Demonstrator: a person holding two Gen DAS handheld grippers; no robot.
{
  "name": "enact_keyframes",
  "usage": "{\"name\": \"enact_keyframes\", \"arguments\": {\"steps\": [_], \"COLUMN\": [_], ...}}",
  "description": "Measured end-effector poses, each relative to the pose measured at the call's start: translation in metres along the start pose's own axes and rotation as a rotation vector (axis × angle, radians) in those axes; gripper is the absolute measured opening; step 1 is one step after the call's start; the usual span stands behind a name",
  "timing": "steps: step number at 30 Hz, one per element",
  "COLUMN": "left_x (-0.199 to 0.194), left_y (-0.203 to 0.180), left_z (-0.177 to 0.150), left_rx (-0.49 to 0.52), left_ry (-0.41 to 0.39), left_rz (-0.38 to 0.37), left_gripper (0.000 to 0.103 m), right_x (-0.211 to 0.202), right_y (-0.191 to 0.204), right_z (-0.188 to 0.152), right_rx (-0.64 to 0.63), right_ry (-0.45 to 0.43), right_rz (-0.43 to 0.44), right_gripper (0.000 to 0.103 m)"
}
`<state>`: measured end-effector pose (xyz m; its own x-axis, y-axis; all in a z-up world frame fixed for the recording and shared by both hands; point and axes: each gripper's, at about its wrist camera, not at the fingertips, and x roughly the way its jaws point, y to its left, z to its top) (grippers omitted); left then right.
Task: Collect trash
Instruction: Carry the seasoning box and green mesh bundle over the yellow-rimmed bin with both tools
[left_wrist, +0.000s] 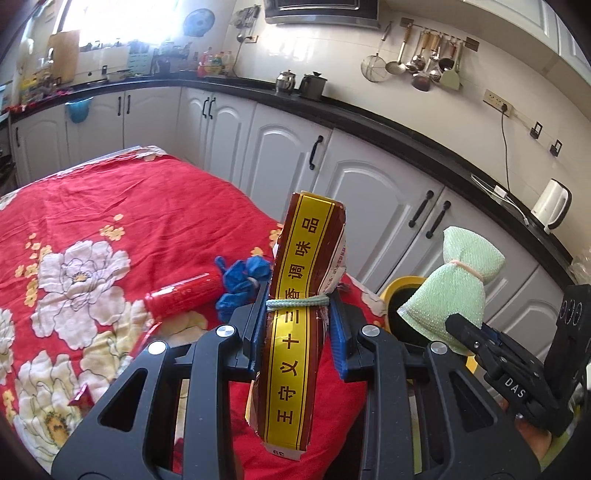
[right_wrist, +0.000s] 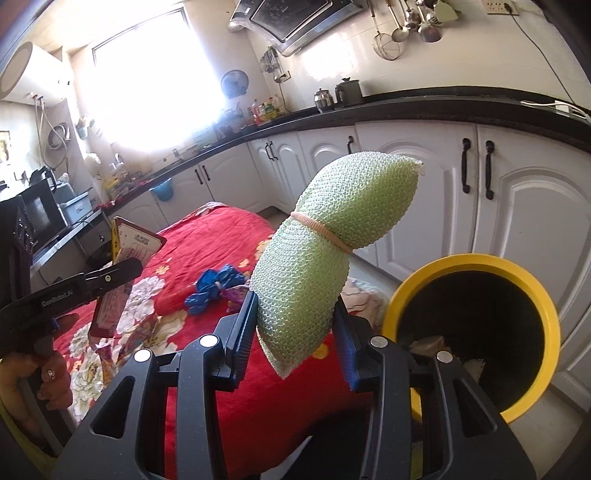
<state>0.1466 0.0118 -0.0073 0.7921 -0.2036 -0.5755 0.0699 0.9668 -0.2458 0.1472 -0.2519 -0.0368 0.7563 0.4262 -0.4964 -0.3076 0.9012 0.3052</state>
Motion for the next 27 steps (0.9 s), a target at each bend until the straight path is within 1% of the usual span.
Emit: {"name": "enact_keyframes", "arguments": {"steps": [6, 27], "left_x": [0.008, 0.062], "left_y": [-0.019, -0.123], "left_z": [-0.001, 0.0], "left_rx": [0.022, 0.157], "left_ry": [0.005, 0.049], "left_rz": [-0.026, -0.142], "left_gripper": [0.022, 0.022], "right_x": [-0.009, -0.032], "right_y": [-0.015, -0.085], "right_z": [0.002, -0.005], "right_rx": [0.012, 0.077], "right_ry": [-0.011, -0.034], "right_rz": [-0.04, -0.172], "right_gripper": [0.038, 0.038]}}
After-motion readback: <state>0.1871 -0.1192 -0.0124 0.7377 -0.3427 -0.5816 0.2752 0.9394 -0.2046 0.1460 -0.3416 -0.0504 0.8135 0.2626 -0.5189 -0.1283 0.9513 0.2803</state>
